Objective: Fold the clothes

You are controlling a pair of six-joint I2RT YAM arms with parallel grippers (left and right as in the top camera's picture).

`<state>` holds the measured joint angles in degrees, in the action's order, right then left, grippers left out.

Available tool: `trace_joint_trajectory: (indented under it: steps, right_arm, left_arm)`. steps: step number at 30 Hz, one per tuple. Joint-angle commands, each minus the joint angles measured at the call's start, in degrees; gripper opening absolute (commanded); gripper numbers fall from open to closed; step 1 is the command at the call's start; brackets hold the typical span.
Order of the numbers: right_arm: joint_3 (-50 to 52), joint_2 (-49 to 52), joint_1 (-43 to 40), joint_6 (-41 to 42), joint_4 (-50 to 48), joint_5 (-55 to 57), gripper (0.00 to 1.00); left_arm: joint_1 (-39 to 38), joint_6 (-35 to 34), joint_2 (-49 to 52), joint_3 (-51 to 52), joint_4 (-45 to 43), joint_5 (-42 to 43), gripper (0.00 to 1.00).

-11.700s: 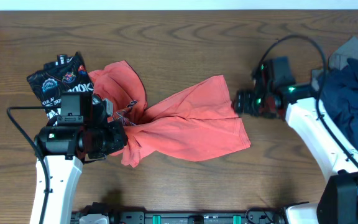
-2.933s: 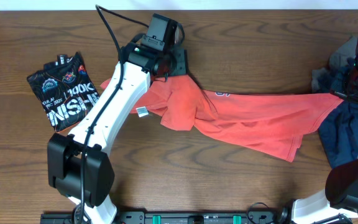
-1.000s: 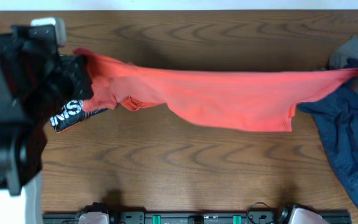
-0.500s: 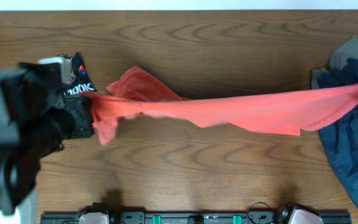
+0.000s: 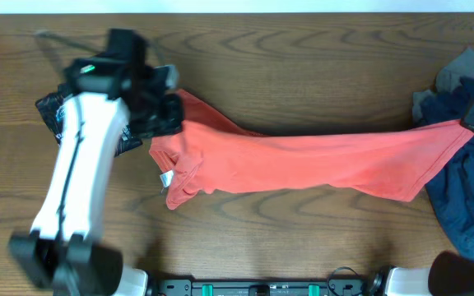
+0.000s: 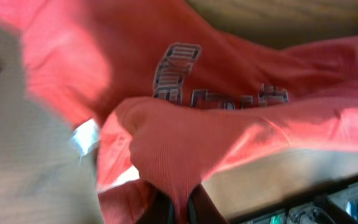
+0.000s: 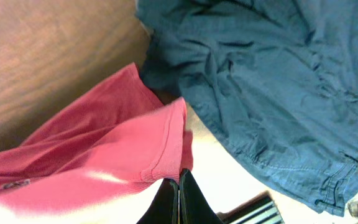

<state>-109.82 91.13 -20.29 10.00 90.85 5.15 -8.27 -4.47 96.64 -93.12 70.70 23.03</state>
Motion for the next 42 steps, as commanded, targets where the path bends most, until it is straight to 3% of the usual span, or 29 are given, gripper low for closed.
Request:
trace_joint_trajectory:
  steps: [1, 4, 6, 7, 15, 18, 23, 24, 32, 42]
  right_arm:
    - [0.5, 2.3, -0.6, -0.4, 0.2, 1.5, 0.01]
    - [0.5, 4.3, -0.6, -0.5, 0.2, 1.5, 0.01]
    - [0.5, 5.2, -0.6, -0.5, 0.2, 1.5, 0.01]
    - [0.5, 5.5, -0.6, -0.4, 0.2, 1.5, 0.01]
    - [0.9, 5.9, -0.6, -0.4, -0.3, 1.5, 0.01]
    - [0.9, 5.9, -0.6, -0.4, -0.5, 1.5, 0.01]
    - [0.9, 5.9, -0.6, -0.4, -0.4, 1.5, 0.01]
    - [0.9, 5.9, -0.6, -0.5, -0.4, 1.5, 0.01]
    - [0.9, 5.9, -0.6, -0.4, 0.0, 1.5, 0.01]
    - [0.9, 5.9, -0.6, -0.4, 0.0, 1.5, 0.01]
  left_arm:
    - [-2.3, 0.3, 5.7, 0.2, -5.9, 1.4, 0.07]
    - [-3.1, 0.3, 9.3, 0.2, -10.5, 1.4, 0.69]
    - [-3.0, 0.3, 9.9, 0.2, -12.2, 1.4, 0.93]
    - [-2.7, 0.3, 9.9, 0.2, -12.8, 1.4, 0.98]
    - [-4.4, -0.6, 8.5, 0.8, -5.7, 1.3, 0.98]
    - [-8.2, -0.7, 8.5, 5.0, -8.0, -2.8, 0.98]
    - [-13.5, -0.7, 8.9, 14.8, -16.1, -8.0, 0.62]
    - [-14.1, -0.7, 8.9, 16.4, -17.9, -8.3, 0.59]
    - [-14.8, -4.0, 9.0, 20.6, -26.8, -17.7, 0.58]
    - [-14.9, -7.5, 10.4, 20.7, -31.6, -17.8, 0.54]
